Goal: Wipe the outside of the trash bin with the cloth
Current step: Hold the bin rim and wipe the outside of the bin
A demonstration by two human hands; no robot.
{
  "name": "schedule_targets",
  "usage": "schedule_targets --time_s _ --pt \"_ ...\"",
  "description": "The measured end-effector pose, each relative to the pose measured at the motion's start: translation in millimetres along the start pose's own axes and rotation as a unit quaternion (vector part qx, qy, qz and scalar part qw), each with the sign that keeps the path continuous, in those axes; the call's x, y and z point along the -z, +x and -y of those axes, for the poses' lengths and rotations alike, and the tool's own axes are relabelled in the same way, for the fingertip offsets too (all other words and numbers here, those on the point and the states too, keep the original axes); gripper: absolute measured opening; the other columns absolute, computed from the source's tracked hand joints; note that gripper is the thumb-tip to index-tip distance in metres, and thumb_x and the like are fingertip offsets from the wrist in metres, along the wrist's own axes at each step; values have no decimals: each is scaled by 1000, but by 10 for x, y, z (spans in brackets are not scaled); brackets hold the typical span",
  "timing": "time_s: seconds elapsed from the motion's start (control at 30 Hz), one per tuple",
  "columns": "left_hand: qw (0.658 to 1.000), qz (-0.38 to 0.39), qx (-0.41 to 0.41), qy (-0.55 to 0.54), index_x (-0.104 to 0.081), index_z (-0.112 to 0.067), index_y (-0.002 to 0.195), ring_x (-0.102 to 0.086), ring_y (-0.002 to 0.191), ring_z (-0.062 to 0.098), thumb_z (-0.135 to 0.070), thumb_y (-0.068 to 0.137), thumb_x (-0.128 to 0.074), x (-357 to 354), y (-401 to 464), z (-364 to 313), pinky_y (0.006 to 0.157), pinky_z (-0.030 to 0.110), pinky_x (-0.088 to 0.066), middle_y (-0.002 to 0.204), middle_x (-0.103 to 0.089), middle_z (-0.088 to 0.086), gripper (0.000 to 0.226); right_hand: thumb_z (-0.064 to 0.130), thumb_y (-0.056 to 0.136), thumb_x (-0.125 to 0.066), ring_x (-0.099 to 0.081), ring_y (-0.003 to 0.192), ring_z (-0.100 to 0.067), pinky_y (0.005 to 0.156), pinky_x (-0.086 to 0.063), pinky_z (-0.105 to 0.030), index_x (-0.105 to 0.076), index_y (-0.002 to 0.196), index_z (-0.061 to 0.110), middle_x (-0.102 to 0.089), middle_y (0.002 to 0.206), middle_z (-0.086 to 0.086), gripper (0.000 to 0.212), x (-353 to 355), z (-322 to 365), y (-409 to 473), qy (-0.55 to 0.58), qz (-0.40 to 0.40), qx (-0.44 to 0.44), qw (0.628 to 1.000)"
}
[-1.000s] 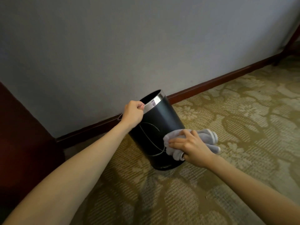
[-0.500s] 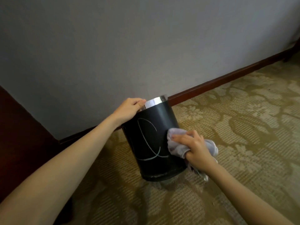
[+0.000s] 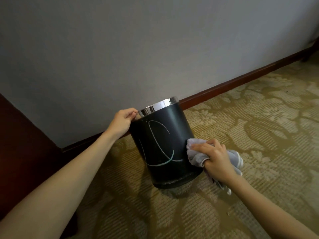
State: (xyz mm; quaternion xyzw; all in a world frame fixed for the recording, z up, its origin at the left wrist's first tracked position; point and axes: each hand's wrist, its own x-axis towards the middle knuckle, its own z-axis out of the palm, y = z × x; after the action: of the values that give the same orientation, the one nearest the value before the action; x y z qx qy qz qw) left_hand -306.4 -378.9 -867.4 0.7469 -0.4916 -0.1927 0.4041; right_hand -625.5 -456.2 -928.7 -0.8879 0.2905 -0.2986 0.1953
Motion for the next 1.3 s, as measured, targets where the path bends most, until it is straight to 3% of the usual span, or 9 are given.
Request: schedule_targets --time_s 0.1,0.27,0.43,0.53,0.63,0.8,0.97,1.17,1.3 --pt "999 7 -26 24 -64 -5 84 -58 80 20 -5 97 -42 -114 18 -199 76 29 -40 81 -65 15 25 4 79 -65 -41 94 -20 88 -34 -43 -70 110 28 -45 98 4 39 80 65 377 1 -5 -18 1000" --pt "996 3 -55 71 -66 -10 85 -62 85 24 -9 97 -44 -315 49 -470 78 31 -46 84 -70 12 25 3 76 -65 -44 99 -24 81 -30 -40 -70 108 23 -57 105 10 38 213 279 855 -28 -52 41 997" --pt "997 -10 -27 65 -69 -10 89 -63 91 22 -10 97 -45 -333 116 -513 82 30 -45 89 -71 11 26 -2 72 -63 -49 101 -33 79 -39 -52 -69 113 21 -68 111 9 47 119 -93 234 -60 3 74 995" --pt "998 -13 -10 58 -70 -12 90 -63 93 21 -10 97 -45 -321 149 -490 81 27 -42 91 -72 8 26 13 73 -48 -52 95 -31 71 -43 -50 -70 110 22 -68 110 12 44 65 -276 -277 -66 65 80 992" --pt "998 -13 -16 64 -70 -11 89 -64 90 22 -10 96 -46 -347 156 -499 84 28 -45 89 -72 9 26 9 74 -50 -54 91 -30 67 -43 -46 -72 104 24 -69 109 14 41 128 -277 -341 -77 101 85 988" --pt "996 -4 -42 81 -67 -13 77 -57 71 12 -9 94 -46 -443 134 -557 65 15 -40 66 -63 -2 27 3 78 -60 -45 105 -25 80 -37 -44 -67 114 25 -65 118 10 42 280 -23 333 -66 42 75 994" --pt "996 7 -42 83 -63 -16 68 -59 70 18 -7 92 -46 -467 110 -583 62 23 -40 68 -64 8 31 -1 78 -63 -44 105 -28 83 -33 -44 -69 112 23 -66 118 9 42 277 97 736 -61 -12 70 996" --pt "997 -20 -12 70 -69 -7 81 -60 81 21 -6 93 -45 -358 171 -517 66 18 -40 80 -69 12 27 13 77 -54 -33 109 -5 82 -37 -44 -67 112 27 -58 115 22 41 -47 -229 -239 -27 25 84 996" --pt "997 -19 -11 77 -66 -6 77 -61 81 25 -6 93 -45 -403 160 -559 64 18 -40 82 -69 18 27 15 82 -45 -41 106 2 83 -37 -33 -70 95 22 -69 103 12 30 94 -250 -164 -16 95 177 979"
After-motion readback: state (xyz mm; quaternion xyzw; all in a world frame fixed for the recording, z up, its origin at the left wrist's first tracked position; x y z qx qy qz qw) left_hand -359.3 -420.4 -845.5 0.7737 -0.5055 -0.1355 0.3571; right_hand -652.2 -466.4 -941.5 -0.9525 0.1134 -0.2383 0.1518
